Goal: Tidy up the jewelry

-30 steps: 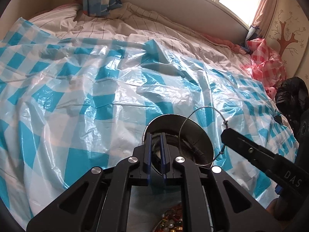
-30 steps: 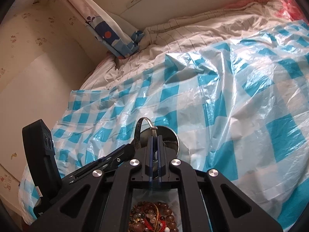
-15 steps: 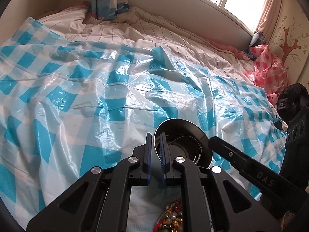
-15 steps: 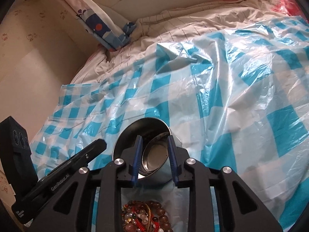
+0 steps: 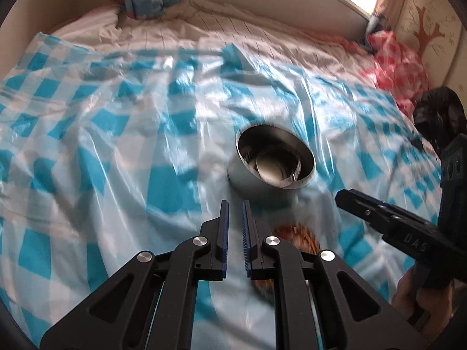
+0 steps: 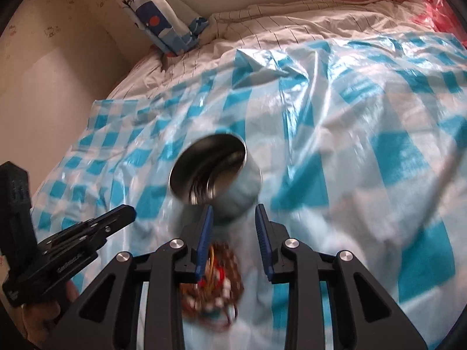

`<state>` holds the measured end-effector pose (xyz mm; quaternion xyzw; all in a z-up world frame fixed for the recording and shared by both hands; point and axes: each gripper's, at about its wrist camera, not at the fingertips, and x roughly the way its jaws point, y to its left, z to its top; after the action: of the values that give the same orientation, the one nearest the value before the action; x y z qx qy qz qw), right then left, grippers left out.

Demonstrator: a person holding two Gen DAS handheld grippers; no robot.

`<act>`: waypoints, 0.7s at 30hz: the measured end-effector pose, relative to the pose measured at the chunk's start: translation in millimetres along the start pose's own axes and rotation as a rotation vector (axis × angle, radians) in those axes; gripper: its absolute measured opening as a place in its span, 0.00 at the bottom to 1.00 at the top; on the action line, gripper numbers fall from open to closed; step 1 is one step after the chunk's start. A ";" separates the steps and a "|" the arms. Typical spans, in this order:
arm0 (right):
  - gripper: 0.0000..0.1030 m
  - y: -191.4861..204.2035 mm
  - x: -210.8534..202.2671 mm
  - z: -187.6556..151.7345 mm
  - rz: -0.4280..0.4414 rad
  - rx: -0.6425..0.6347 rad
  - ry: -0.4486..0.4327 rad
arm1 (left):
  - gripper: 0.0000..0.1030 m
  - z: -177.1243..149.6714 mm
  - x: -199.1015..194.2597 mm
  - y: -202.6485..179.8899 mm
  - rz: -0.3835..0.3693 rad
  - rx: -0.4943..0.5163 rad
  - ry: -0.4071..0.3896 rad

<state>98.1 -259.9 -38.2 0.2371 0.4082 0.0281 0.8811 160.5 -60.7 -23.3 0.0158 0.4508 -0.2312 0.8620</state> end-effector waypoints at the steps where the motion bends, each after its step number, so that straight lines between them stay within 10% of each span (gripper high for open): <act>1: 0.29 -0.8 -5.7 -7.9 -0.004 -0.003 0.007 | 0.09 -4.9 -0.2 -1.6 -0.002 0.005 0.004; 21: 0.37 13.0 -4.0 -31.6 -0.037 -0.094 0.050 | 0.24 -26.5 20.9 -30.6 -0.016 0.110 0.018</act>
<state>74.2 -236.8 -47.1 0.1872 0.4328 0.0370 0.8811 137.6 -89.8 -49.9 0.0617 0.4454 -0.2623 0.8538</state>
